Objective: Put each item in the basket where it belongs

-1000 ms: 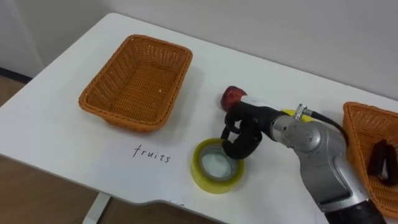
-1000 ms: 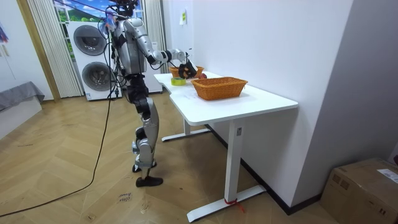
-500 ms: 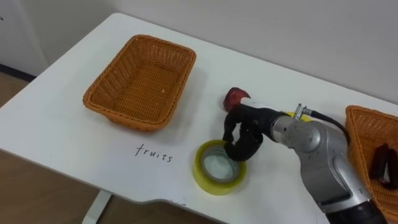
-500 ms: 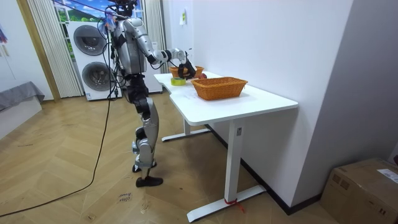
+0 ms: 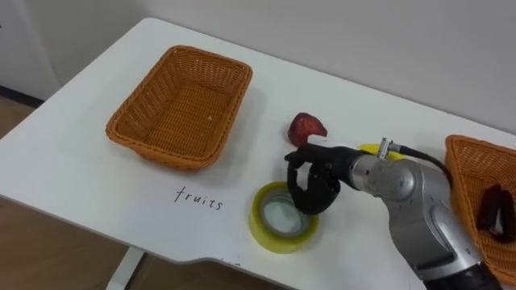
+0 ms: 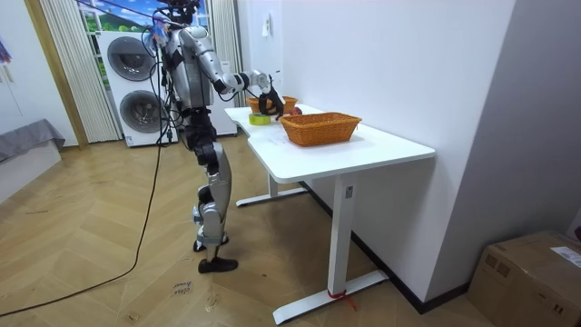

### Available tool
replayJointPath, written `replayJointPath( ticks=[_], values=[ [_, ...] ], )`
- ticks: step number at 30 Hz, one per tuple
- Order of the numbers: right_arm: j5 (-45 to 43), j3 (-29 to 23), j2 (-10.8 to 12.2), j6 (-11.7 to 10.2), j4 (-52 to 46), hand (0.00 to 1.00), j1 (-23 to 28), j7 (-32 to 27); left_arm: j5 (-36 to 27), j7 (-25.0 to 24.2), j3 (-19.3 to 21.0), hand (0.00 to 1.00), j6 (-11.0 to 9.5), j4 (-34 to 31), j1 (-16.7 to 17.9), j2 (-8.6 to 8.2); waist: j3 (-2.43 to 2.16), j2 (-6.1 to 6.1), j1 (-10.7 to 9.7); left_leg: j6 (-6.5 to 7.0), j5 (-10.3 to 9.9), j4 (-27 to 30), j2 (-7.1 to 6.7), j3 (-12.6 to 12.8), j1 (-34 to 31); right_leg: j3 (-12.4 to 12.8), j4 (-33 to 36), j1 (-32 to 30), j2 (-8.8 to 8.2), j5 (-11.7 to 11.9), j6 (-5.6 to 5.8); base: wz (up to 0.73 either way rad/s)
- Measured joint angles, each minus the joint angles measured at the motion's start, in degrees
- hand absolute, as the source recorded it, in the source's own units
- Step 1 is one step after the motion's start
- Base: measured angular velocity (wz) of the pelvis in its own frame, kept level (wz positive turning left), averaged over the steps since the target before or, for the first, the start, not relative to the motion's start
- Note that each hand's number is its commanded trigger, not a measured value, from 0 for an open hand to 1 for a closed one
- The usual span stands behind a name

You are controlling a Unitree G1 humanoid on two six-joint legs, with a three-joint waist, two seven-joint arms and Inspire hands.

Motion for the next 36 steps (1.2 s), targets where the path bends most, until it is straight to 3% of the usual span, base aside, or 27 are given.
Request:
replayJointPath(
  ticks=[29, 36],
  values=[
    [-0.4, 0.0, 0.0, -0.1, -1.4, 0.00, 0.1, 0.2, 0.1, 0.4, 0.1, 0.00, 0.0, 0.0, 0.7, 0.01, 0.12, 0.21, -0.2, 0.00, 0.0, 0.0, 0.00, 0.0, 0.0, 0.0, 0.0, 0.0, -0.04, 0.0, 0.00, 0.00],
    [-0.7, -0.4, 0.0, -0.6, -3.1, 0.00, 1.2, 0.3, 0.1, 0.3, 0.1, 0.00, -1.2, 1.4, 0.6, 0.05, 0.13, 0.23, -0.3, 0.00, 0.0, 0.0, 0.00, 0.1, 0.0, 0.0, 0.1, 0.0, -0.02, 0.0, 0.00, 0.00]
  ],
)
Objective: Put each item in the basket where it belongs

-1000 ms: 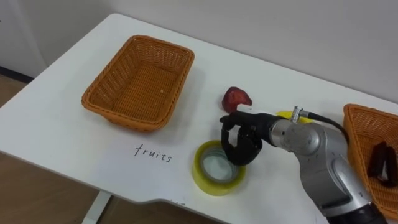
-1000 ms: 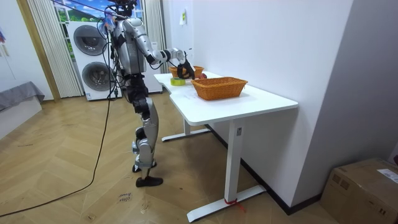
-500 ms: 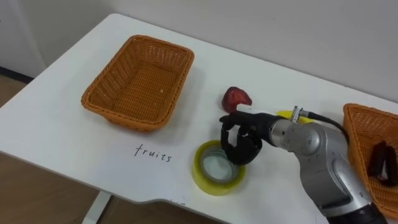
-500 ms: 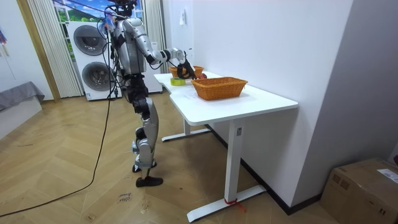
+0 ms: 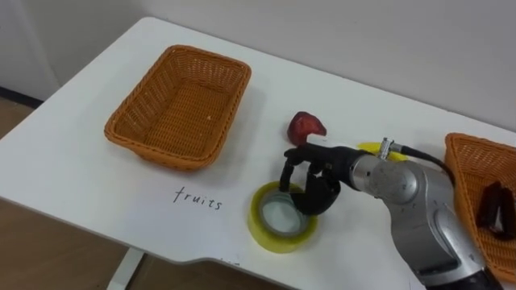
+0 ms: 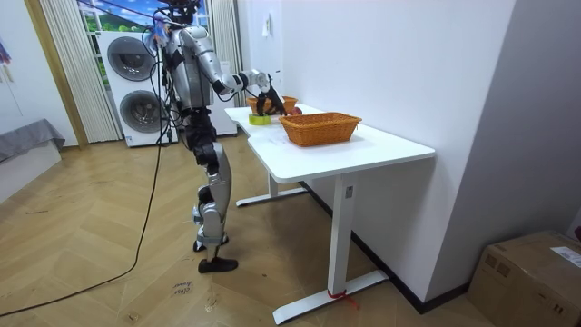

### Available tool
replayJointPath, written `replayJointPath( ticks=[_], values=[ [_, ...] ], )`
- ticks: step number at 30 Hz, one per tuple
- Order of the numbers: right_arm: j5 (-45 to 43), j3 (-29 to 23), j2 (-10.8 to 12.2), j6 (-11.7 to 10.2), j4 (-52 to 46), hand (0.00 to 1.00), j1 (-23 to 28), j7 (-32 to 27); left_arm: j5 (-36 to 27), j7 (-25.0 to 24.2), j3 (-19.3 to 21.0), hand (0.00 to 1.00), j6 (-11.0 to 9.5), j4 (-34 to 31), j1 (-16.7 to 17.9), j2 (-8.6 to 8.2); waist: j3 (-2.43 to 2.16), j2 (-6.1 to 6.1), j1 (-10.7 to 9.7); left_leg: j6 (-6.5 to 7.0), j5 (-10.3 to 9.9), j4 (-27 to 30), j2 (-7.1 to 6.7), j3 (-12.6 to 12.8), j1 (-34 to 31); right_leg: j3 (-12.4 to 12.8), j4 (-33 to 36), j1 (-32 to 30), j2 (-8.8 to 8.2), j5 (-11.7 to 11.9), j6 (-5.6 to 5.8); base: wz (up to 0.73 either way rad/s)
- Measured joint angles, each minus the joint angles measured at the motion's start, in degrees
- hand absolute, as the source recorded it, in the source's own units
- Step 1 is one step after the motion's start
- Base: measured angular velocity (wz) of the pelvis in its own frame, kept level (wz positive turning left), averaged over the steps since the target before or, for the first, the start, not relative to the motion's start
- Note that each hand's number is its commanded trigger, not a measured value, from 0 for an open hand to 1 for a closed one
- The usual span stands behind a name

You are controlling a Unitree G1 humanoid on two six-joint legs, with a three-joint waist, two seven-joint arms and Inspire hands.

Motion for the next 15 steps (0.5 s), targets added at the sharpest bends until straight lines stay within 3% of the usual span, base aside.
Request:
replayJointPath(
  ticks=[15],
  values=[
    [3.5, -0.6, -0.6, -3.4, -4.2, 0.00, 0.1, -0.2, -0.1, -0.7, 0.0, 0.00, -1.7, 6.5, 0.0, 0.17, -0.13, -0.62, -2.3, 0.01, 0.0, 0.1, 0.01, 0.8, 0.1, 0.6, 0.0, 0.0, -0.03, 0.0, -0.01, -0.01]
  ],
)
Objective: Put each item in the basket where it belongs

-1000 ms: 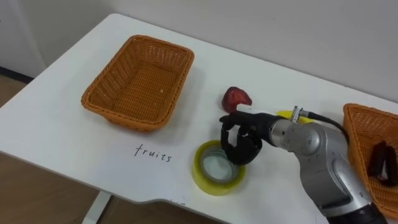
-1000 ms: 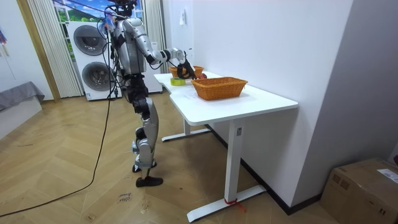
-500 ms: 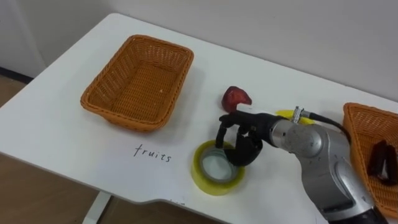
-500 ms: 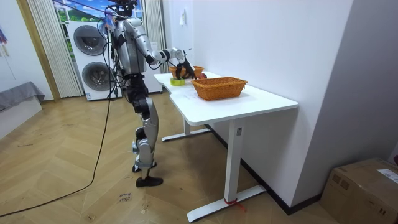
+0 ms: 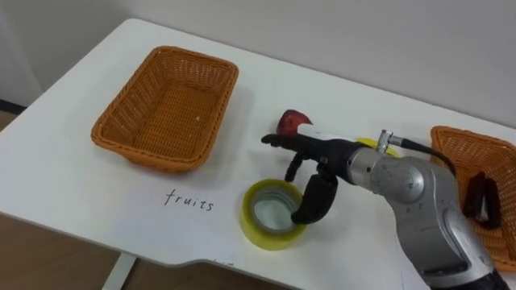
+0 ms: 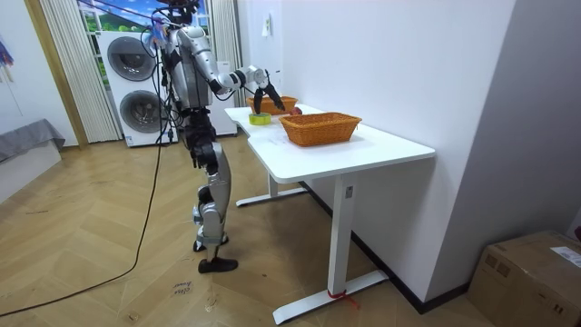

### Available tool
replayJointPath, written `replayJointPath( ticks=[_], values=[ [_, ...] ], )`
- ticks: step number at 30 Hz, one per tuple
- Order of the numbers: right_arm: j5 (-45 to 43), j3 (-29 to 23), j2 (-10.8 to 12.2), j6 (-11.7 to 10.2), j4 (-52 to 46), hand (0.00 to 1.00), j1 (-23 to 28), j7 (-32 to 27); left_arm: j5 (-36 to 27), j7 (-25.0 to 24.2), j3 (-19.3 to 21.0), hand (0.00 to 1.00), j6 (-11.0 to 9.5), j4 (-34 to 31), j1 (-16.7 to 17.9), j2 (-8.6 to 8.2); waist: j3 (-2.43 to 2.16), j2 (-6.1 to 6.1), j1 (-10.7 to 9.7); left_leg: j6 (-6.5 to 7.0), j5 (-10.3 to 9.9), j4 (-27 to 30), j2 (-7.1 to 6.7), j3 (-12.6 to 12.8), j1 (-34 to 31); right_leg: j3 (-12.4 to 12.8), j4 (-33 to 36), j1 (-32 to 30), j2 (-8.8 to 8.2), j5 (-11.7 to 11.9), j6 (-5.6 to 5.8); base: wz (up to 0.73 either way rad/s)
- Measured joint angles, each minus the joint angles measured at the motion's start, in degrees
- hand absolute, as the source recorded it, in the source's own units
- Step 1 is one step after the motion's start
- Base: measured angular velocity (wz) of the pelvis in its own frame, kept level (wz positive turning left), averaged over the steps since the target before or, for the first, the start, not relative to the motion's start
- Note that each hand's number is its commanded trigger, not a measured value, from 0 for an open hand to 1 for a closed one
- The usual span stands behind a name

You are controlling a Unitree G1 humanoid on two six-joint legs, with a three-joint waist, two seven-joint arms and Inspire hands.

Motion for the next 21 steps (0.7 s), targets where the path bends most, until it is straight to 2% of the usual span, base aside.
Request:
replayJointPath(
  ticks=[7, 21],
  values=[
    [0.6, 0.0, 0.0, -0.2, 0.0, 0.00, 0.0, 0.0, 0.0, -0.5, 0.0, 0.00, 0.0, 0.9, 0.0, 0.22, 0.09, -0.52, -0.2, 0.02, 0.0, 0.0, -0.01, -0.3, 0.0, -0.2, 0.0, 0.0, -0.01, 0.0, 0.00, 0.00],
    [1.2, 0.0, 0.0, -0.4, 0.0, 0.00, 0.0, 0.0, 0.0, -0.6, 0.0, 0.00, -0.4, 1.0, 0.0, 0.23, 0.10, -0.54, -0.4, 0.02, 0.0, 0.0, 0.00, -0.3, 0.0, -0.1, 0.0, 0.0, -0.01, 0.0, 0.00, 0.00]
  ],
)
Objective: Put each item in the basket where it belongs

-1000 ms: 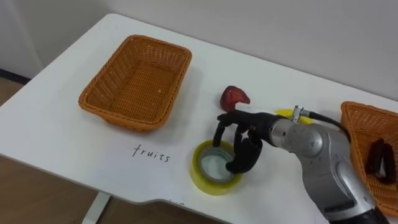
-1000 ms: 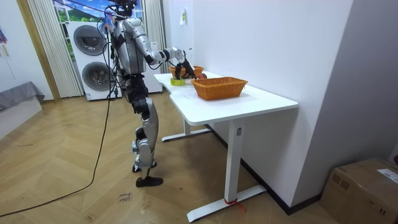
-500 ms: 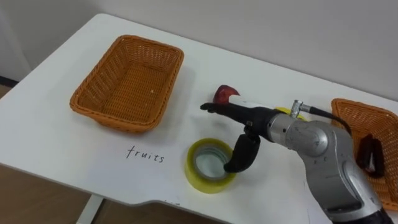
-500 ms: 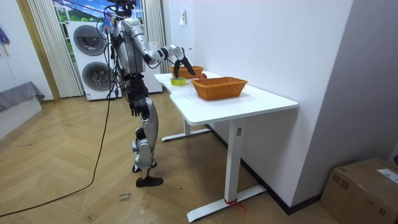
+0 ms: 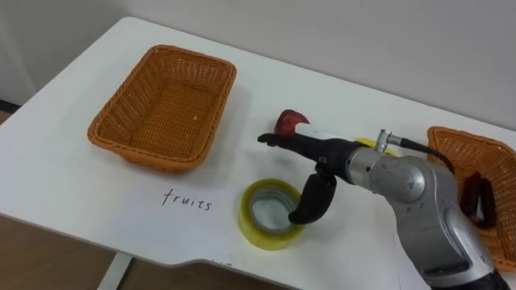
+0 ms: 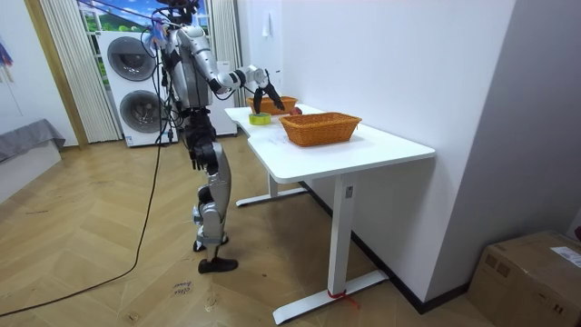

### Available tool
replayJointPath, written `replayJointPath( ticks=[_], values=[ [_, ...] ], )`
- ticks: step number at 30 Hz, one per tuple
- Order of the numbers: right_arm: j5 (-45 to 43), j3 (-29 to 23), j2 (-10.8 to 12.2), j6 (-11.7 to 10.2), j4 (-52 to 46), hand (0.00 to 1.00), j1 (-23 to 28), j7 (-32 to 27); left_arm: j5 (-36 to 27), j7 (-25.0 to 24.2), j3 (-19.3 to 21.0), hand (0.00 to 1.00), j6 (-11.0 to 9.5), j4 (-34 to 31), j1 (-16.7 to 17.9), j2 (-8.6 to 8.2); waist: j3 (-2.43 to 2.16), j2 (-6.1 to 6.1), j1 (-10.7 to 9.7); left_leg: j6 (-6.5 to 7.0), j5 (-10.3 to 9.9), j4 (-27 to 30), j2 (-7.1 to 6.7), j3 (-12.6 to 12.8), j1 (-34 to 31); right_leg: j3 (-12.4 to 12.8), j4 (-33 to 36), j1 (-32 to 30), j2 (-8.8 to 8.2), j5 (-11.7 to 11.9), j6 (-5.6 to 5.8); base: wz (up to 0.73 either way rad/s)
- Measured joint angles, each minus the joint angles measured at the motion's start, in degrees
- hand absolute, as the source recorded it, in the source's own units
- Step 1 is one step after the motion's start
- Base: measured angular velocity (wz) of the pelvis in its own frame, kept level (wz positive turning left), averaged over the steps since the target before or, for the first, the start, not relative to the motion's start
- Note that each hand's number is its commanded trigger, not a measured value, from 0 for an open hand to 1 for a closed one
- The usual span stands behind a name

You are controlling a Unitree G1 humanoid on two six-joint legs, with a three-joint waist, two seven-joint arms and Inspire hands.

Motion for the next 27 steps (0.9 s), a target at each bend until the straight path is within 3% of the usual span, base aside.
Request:
replayJointPath(
  ticks=[7, 19, 27],
  values=[
    [-1.5, -0.1, 0.5, 0.0, 0.2, 0.00, 2.8, -0.6, 0.0, -0.7, 0.0, 0.00, 0.0, -2.0, 0.1, 0.00, 0.10, 0.18, 0.8, 0.01, 0.0, 0.0, 0.00, -0.1, 0.1, 0.1, -0.1, 0.0, 0.02, 0.0, 0.00, 0.00],
    [4.1, -1.4, 0.7, -0.1, 3.3, 0.00, 2.4, -8.2, 0.0, 1.1, -2.3, 0.00, -0.3, -5.6, 0.1, -0.71, 0.53, 1.85, 1.5, 0.00, 0.0, 0.0, 0.00, -0.1, 0.0, 0.0, 0.0, 0.0, 0.05, 0.0, 0.00, 0.00],
    [5.6, -2.2, 0.7, -0.1, 5.0, 0.00, 2.4, -10.2, -0.1, 1.9, -2.3, 0.00, -0.2, -5.5, -0.1, -1.04, 0.51, 1.98, 1.4, -0.01, 0.0, 0.0, 0.00, -0.2, 0.0, -0.1, -0.1, 0.0, 0.04, 0.0, 0.00, 0.00]
  ],
)
